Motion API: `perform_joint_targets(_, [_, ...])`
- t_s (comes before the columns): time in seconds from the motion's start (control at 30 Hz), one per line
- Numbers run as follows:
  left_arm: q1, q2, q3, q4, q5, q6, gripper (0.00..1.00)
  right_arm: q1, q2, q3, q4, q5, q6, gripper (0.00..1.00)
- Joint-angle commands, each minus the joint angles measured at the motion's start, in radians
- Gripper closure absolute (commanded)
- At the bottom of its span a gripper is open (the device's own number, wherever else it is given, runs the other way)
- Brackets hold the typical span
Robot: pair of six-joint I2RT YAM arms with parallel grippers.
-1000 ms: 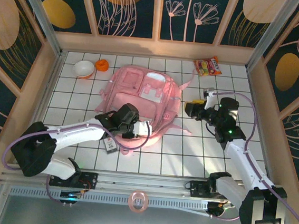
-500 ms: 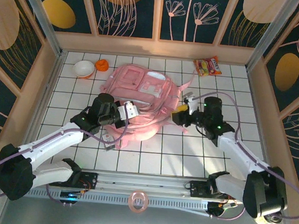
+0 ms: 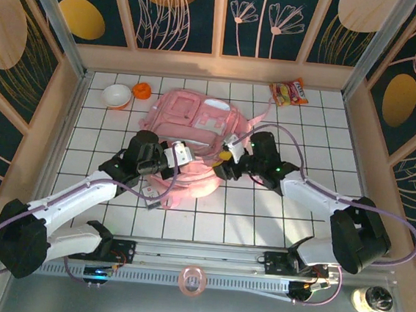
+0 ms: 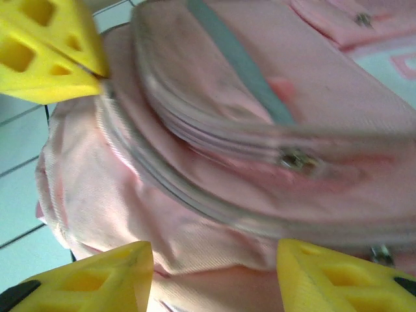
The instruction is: Pack the student bag
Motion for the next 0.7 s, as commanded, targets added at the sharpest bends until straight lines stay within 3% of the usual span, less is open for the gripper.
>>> perform_joint_targets(0.0, [0.006,0.000,0.027,0.091,0.037,-0.002,1.00,0.040,-0.009,0.020,0.068,0.103,-0.156,0.47])
perform_joint_targets(0.17, [0.006,0.010,0.035,0.079,0.071,0.001,1.00,0.062,0.048,0.044,0.134,0.148,-0.218,0.49])
perform_joint_targets(0.23, [0.006,0.015,0.036,0.079,0.090,-0.001,1.00,0.061,0.084,0.066,0.143,0.148,-0.225,0.55])
perform_joint_targets(0.37, [0.006,0.029,0.048,0.062,0.092,-0.014,1.00,0.061,0.121,0.101,0.122,0.126,-0.236,0.96])
perform_joint_targets(0.4, [0.005,0.034,0.056,0.047,0.087,-0.015,1.00,0.061,0.115,0.100,0.125,0.120,-0.239,1.00])
perform_joint_targets(0.43, [0.005,0.038,0.060,0.034,0.085,-0.018,0.93,0.062,0.108,0.097,0.130,0.115,-0.240,1.00])
perform_joint_targets(0.53, [0.006,0.046,0.069,0.011,0.069,-0.020,0.54,0.061,0.082,0.093,0.133,0.098,-0.243,1.00])
perform_joint_targets(0.67, [0.006,0.088,0.090,-0.031,0.014,0.015,0.25,0.062,0.068,0.098,0.125,0.078,-0.245,1.00])
